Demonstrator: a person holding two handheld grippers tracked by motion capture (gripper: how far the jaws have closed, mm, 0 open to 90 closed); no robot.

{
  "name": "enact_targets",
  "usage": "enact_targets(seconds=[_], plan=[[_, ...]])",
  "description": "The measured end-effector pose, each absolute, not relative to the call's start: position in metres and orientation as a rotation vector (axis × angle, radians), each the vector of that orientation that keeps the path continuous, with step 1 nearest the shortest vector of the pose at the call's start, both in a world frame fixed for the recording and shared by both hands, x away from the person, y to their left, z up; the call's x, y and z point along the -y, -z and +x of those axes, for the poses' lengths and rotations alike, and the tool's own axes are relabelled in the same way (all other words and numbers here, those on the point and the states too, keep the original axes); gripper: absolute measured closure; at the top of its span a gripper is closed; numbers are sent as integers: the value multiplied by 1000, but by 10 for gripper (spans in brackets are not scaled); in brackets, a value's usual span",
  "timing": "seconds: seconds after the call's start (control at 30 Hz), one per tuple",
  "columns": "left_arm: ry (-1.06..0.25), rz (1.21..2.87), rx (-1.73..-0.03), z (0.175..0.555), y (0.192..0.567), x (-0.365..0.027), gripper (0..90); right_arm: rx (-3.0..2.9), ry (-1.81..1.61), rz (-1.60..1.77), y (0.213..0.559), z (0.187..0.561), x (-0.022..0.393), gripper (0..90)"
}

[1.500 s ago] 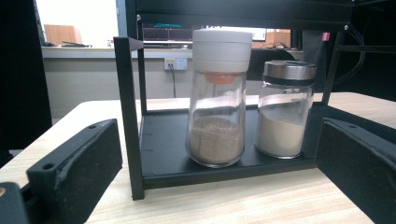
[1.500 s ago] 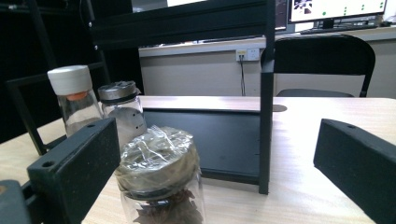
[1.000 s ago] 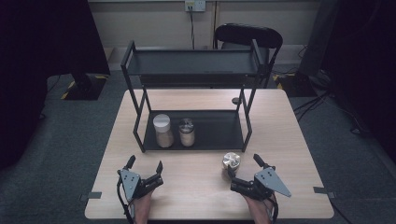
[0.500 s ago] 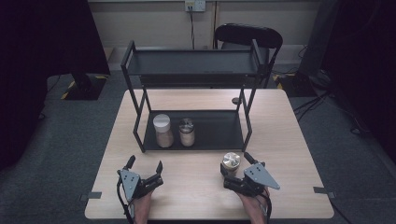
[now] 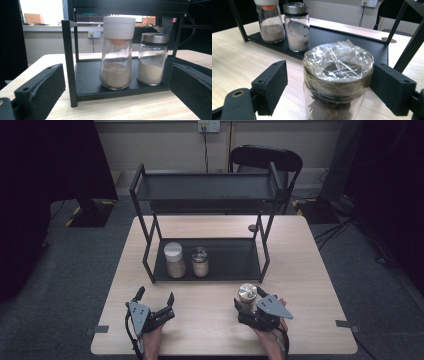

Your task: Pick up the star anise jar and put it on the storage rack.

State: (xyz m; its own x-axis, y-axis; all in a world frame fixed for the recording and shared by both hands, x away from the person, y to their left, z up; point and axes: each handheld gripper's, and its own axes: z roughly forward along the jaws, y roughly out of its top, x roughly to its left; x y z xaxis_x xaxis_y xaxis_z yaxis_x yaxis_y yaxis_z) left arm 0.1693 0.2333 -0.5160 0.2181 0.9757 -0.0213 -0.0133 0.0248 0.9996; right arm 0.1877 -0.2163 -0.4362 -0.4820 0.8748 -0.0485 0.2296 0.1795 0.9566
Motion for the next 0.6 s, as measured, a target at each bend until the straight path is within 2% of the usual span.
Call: enact_targets(seconds=[0.6], plan=[[-1036,1278,-1047,169,516,-233,2,-1894,-1274,1071,437,196,217,239]])
